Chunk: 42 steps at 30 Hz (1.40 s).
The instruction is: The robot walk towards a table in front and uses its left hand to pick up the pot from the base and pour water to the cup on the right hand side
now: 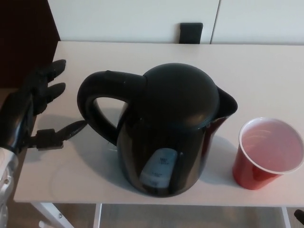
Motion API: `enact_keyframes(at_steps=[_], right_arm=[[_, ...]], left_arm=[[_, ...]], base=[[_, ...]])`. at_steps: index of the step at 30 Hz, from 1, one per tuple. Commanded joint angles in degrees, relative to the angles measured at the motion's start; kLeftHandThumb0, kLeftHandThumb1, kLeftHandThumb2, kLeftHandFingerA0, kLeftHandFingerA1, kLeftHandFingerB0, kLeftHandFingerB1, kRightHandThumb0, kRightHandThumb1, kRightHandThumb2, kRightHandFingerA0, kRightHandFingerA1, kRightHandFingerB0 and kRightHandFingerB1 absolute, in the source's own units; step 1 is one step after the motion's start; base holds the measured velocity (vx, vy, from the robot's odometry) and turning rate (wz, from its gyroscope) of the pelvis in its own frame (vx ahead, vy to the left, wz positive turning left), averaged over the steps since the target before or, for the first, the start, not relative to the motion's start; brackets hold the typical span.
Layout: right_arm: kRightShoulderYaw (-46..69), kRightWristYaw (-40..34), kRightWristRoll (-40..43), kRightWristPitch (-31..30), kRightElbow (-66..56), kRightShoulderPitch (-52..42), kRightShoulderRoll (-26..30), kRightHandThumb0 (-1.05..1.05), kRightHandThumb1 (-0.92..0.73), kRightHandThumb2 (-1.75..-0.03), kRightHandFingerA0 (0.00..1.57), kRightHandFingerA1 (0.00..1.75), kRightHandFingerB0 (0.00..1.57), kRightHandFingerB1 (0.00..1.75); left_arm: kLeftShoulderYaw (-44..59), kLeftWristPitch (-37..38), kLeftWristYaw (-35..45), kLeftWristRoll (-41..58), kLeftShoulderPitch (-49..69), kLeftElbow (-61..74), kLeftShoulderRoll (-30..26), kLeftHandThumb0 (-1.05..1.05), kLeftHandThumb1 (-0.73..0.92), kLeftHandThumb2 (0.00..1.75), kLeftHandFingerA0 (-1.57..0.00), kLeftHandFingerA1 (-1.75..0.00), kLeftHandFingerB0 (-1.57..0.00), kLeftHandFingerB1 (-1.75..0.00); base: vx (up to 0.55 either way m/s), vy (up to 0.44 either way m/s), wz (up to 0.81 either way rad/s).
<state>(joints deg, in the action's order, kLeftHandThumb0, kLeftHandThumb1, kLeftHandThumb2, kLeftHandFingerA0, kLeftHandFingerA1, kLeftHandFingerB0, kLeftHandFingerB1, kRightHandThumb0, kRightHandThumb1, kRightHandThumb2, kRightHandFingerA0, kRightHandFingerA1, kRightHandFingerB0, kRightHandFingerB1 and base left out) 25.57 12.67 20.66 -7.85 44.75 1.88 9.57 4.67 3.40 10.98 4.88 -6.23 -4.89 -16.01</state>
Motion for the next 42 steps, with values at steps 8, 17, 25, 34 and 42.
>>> enact_keyframes(at_steps=[8,17,25,34,42], right_arm=[[0.4,-2.0,-0.1,-0.9,2.3,2.5,1.0,-0.22,-0.66,-0.69,0.42,0.72,0.36,0.54],[-0.5,-1.2,-0.7,1.4,2.8,2.0,0.6,-0.23,-0.65,-0.74,0.39,0.72,0.38,0.56],[-1.0,-1.1,-0.8,0.7,0.9,1.3,0.8,-0.24,-0.62,-0.74,0.39,0.73,0.38,0.57],[-0.3,-1.7,0.0,-0.4,1.5,2.9,0.9,-0.23,-0.65,-0.71,0.40,0.72,0.35,0.55],[-0.2,-1.4,0.1,-0.4,1.3,2.8,1.0,-0.27,-0.62,-0.69,0.42,0.76,0.35,0.55]], left_arm=[[2.3,-0.6,0.7,0.4,-0.9,1.1,-0.8,-0.42,0.41,0.59,-0.16,-0.37,-0.11,-0.33],[1.8,-1.3,2.1,0.9,0.3,6.3,-0.4,-0.24,0.27,0.84,-0.08,-0.51,-0.08,-0.51],[0.0,-2.2,2.2,0.3,3.0,11.1,0.8,-0.25,0.25,0.84,-0.10,-0.52,-0.10,-0.51],[-1.0,-2.8,1.9,-0.6,3.5,12.1,0.9,-0.25,0.27,0.85,-0.10,-0.52,-0.10,-0.51],[-0.2,-1.7,-1.2,-1.0,2.4,10.6,3.3,-0.48,0.39,0.64,-0.27,-0.42,-0.21,-0.38]], base=[[0.00,0.000,0.00],[0.00,0.000,0.00],[0.00,0.000,0.00],[0.00,0.000,0.00],[0.00,0.000,0.00]])
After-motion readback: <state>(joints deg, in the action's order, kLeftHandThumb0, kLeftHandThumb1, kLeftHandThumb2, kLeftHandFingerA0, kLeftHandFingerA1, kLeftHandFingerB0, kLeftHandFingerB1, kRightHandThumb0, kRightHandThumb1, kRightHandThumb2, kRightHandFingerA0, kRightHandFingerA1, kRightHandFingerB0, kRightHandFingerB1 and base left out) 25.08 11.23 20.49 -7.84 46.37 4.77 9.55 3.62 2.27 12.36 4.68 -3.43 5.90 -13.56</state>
